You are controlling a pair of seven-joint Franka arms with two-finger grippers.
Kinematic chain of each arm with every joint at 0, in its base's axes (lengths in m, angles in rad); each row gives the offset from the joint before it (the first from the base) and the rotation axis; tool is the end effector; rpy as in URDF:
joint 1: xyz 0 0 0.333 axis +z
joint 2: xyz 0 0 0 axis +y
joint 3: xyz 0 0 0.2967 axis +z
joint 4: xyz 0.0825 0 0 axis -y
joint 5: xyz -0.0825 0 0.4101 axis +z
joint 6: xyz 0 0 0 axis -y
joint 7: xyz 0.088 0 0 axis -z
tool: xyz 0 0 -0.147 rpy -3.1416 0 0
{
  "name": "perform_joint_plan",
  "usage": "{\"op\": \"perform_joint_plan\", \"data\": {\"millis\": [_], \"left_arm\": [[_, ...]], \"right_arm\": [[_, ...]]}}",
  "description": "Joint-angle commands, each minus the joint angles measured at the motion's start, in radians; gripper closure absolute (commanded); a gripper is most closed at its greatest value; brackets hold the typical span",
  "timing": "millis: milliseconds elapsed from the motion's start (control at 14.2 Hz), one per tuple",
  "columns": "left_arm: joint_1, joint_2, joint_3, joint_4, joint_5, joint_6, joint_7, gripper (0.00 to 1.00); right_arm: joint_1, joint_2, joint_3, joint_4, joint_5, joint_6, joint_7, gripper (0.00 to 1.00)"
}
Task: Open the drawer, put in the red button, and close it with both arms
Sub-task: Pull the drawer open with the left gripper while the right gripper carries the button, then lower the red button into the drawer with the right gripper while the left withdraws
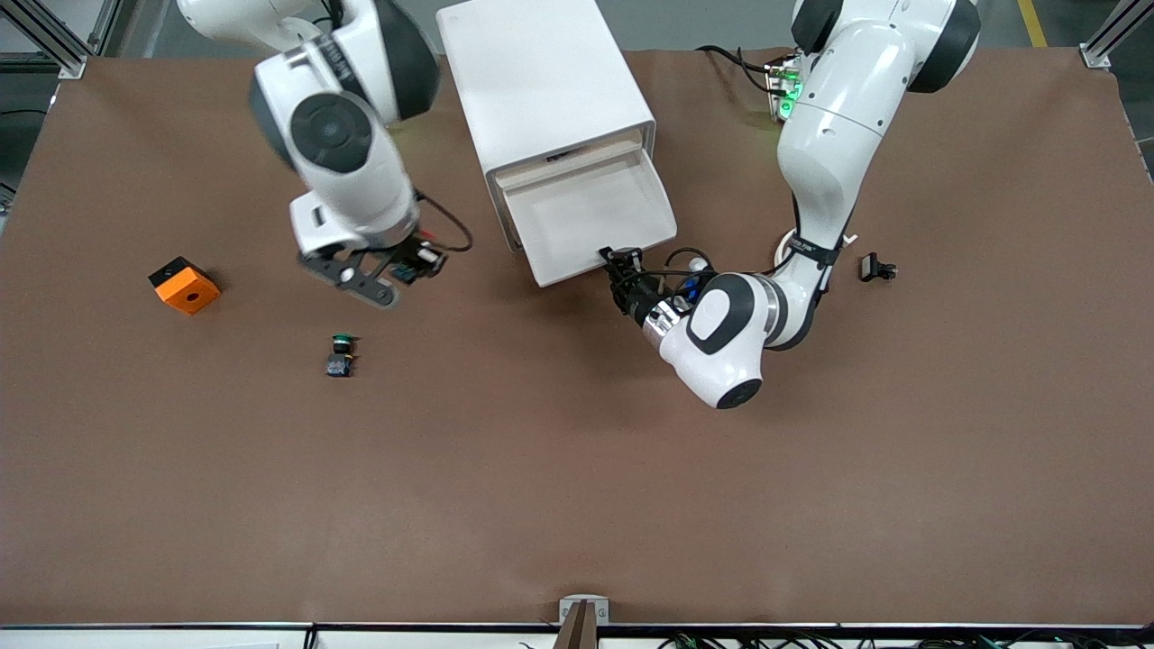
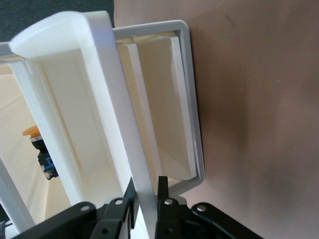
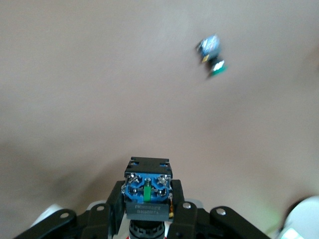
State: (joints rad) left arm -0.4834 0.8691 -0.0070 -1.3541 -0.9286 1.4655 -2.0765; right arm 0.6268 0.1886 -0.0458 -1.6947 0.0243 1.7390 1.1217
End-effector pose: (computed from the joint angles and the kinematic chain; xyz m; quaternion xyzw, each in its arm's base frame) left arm 0.5212 -0.4185 0.1610 -0.4957 -0.6760 0.5096 0.1940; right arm 0.5144 0.3429 0.4034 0.9604 -0.2691 -0.0531 0.0492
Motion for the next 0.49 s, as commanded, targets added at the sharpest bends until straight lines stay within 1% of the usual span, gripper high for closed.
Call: {"op": "perform_joint_plan", "data": {"millis": [0,140,281,421], "left_arm": [[0.011,-0.005,0.036,0.038,0.027,0.032,0.039,0.00],[0.031,-0.021,0.070,0.100,0.033,0.030,0.039,0.00],[0.035,-0.033,0.142,0.140,0.042,0.030,0.053,0.00],[0.037,-0.064,0.226,0.173,0.043,0.032,0.129,0.00]], "right_arm": [[0.049,0.075,-0.014,0.085,0.135,-0.007,0.218,0.84],[0.141,0.118,-0.016,0.118,0.135,0.043,0.384,0.84],[0.194,0.149,-0.016,0.130,0.134,0.085,0.504,0.84],[0.224,0.179,-0.016,0.138,0.137,0.129,0.588,0.84]]}}
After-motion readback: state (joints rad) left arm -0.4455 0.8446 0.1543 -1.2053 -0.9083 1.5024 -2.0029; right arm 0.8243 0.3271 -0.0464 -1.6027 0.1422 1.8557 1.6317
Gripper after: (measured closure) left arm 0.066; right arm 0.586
